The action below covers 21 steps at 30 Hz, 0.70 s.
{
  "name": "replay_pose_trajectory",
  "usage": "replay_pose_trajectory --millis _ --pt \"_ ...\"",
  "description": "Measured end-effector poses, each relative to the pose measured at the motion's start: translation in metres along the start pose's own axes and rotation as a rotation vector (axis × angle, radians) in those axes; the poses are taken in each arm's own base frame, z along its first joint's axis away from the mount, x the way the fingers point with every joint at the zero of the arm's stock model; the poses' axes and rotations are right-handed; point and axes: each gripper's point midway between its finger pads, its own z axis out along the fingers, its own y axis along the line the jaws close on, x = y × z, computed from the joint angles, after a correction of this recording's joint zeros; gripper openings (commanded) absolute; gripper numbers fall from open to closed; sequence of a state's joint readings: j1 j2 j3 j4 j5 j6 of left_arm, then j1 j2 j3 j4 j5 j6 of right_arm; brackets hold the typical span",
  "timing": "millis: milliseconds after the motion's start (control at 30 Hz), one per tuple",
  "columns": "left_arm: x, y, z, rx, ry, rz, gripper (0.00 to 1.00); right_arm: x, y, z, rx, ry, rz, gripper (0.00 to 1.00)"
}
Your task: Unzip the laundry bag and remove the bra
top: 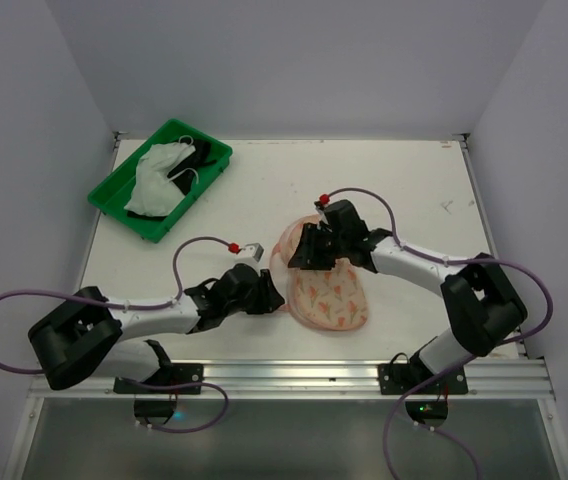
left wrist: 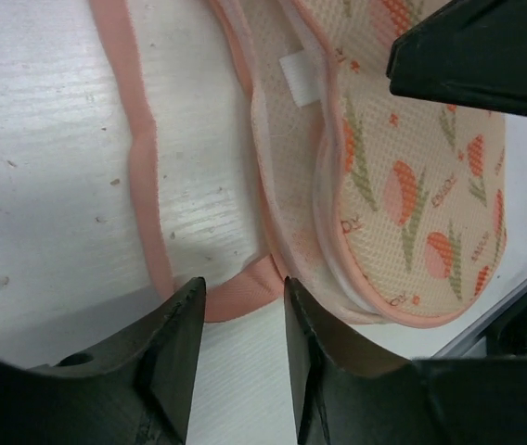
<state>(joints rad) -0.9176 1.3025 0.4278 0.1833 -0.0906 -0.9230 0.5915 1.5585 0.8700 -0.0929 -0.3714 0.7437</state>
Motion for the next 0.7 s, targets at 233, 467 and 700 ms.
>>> replay_pose_trajectory --millis 233,467,700 --pt "0.01 0.013 0.009 -0.053 0.024 -0.013 0.31 -0.001 0.014 0.0 0.19 -0.065 -0.152 0.49" --pt "0.009 0.011 0.017 -0.038 0.01 -0.048 0.24 -0.005 -0.006 0.017 0.396 -0.06 -0.207 0.44" --pt "0.009 0.007 0.021 -0.015 0.005 -0.062 0.22 0.007 -0.026 0.024 0.517 -0.016 -0.233 0.26"
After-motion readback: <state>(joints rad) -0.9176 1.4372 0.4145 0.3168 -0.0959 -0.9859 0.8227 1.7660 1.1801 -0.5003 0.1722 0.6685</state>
